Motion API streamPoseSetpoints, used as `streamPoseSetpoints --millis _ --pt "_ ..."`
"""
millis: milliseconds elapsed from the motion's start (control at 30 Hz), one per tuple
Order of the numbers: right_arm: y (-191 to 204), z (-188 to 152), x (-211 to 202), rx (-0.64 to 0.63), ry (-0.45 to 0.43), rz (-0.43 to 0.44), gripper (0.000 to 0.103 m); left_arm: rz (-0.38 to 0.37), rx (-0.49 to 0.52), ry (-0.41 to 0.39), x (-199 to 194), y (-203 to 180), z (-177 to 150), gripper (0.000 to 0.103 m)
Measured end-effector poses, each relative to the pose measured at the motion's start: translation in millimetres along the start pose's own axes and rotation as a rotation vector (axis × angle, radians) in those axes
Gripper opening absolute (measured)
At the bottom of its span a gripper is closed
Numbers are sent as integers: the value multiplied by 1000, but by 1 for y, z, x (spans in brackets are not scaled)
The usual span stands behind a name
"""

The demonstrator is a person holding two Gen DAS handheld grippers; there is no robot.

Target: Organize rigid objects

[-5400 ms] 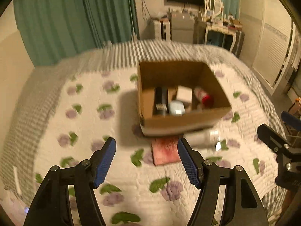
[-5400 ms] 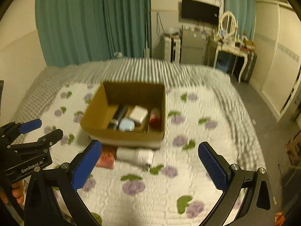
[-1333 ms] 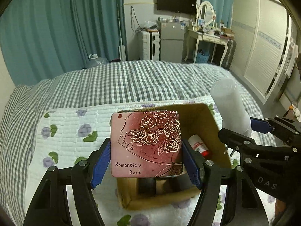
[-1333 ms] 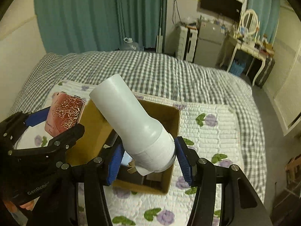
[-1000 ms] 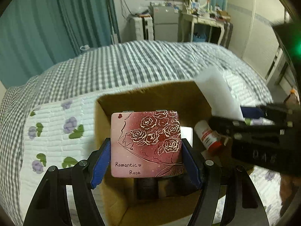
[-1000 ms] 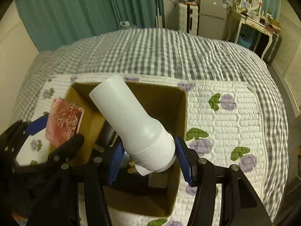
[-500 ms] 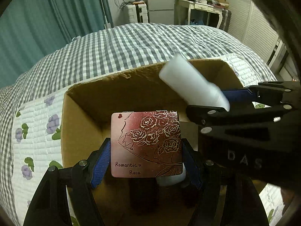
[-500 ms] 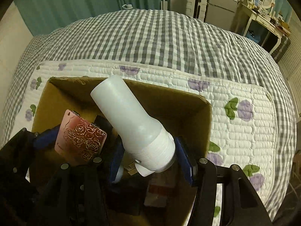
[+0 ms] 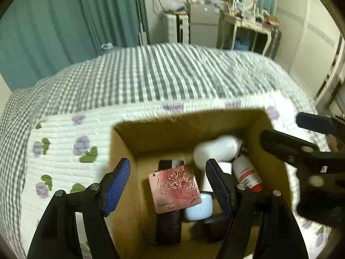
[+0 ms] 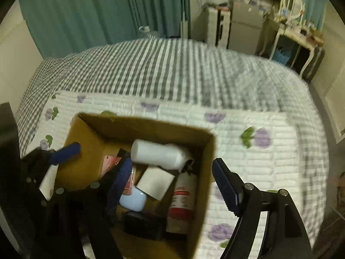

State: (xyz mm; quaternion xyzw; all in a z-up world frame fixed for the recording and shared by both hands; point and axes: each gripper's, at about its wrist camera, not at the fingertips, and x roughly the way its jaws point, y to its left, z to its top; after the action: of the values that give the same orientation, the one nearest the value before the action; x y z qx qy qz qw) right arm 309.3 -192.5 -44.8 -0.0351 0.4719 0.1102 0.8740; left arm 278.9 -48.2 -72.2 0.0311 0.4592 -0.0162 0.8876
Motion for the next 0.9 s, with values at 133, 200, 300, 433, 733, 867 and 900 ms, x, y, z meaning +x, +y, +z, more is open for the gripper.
streamPoseSetpoints --millis 133,200,300,433,733,867,900 --pt "-4 4 -45 6 -60 -34 83 10 -23 -58 -40 4 10 75" --pt "-4 5 -69 8 -93 -49 85 6 -17 -99 -65 4 14 75" --pt "-4 3 -111 20 -152 -71 91 -2 -6 -160 -106 4 19 75" --pt "0 -7 -165 37 -216 -94 94 -35 -30 -218 -158 7 18 75" --pt "15 -44 -260 51 -377 -111 103 -33 -12 -343 -250 8 -4 75" --pt "22 -62 -284 63 -439 -87 103 -27 -14 -395 -275 9 -21 76" --pt "26 -69 -289 55 -456 -100 103 -25 -19 -410 -279 10 -26 76"
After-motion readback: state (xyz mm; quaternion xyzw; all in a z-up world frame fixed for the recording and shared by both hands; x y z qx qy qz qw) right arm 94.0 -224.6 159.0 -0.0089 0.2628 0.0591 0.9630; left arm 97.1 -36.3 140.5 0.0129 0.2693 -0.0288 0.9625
